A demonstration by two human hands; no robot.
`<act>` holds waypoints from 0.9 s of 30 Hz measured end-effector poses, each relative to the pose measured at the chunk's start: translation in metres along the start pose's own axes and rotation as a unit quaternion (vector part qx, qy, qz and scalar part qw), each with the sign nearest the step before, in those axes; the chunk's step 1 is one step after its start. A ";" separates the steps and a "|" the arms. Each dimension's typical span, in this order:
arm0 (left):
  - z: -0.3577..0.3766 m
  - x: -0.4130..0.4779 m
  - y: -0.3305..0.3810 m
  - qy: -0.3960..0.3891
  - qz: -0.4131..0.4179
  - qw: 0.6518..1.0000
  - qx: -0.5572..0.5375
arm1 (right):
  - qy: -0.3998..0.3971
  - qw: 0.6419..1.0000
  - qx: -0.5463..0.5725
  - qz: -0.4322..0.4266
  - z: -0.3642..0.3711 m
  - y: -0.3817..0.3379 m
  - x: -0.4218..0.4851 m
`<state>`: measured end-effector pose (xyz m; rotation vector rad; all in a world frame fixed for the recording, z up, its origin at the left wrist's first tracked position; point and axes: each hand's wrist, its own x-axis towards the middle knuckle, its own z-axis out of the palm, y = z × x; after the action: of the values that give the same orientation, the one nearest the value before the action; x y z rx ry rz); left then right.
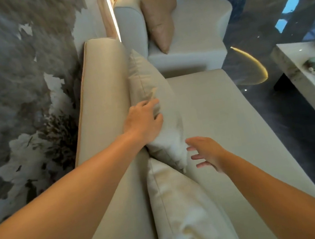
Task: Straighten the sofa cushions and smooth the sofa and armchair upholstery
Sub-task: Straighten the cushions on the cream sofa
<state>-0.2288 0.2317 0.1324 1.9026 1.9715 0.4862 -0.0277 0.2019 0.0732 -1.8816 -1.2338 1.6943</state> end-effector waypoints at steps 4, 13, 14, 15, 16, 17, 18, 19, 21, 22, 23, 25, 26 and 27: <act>-0.016 -0.065 0.031 -0.022 -0.066 0.997 0.030 | 0.013 0.985 -0.158 -0.069 -0.030 0.017 -0.079; -0.044 -0.294 0.117 -0.226 -0.260 0.921 0.182 | 0.039 0.894 -0.422 -0.144 -0.099 0.097 -0.301; -0.042 -0.321 0.124 -0.248 -0.268 0.912 0.185 | 0.026 0.886 -0.443 -0.134 -0.102 0.113 -0.324; -0.038 -0.349 0.128 -0.266 -0.280 0.905 0.176 | 0.004 0.880 -0.459 -0.120 -0.104 0.132 -0.345; -0.030 -0.377 0.129 -0.281 -0.292 0.899 0.164 | -0.020 0.877 -0.469 -0.102 -0.106 0.153 -0.365; -0.022 -0.404 0.129 -0.294 -0.300 0.894 0.158 | -0.039 0.873 -0.478 -0.085 -0.105 0.175 -0.381; -0.013 -0.430 0.129 -0.312 -0.304 0.887 0.155 | -0.056 0.869 -0.487 -0.071 -0.104 0.198 -0.396; -0.002 -0.454 0.129 -0.330 -0.304 0.880 0.157 | -0.080 0.862 -0.498 -0.058 -0.100 0.222 -0.408; 0.022 -0.497 0.130 -0.325 -0.297 0.878 0.187 | -0.135 0.844 -0.518 -0.032 -0.085 0.271 -0.433; 0.036 -0.516 0.130 -0.292 -0.286 0.886 0.218 | -0.147 0.840 -0.522 -0.018 -0.075 0.295 -0.444; 0.051 -0.536 0.131 -0.240 -0.271 0.900 0.243 | -0.139 0.836 -0.531 -0.010 -0.064 0.319 -0.454; 0.079 -0.574 0.133 -0.132 -0.243 0.926 0.257 | -0.071 0.833 -0.549 -0.020 -0.042 0.355 -0.468; 0.092 -0.592 0.133 -0.087 -0.237 0.936 0.244 | -0.025 0.828 -0.558 -0.045 -0.032 0.366 -0.472; 0.104 -0.608 0.131 -0.050 -0.234 0.945 0.225 | 0.023 0.819 -0.568 -0.080 -0.025 0.375 -0.475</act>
<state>-0.0447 -0.3712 0.1150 1.5479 2.5105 -0.2058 0.1744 -0.3678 0.1117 -2.1828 -2.6458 0.7586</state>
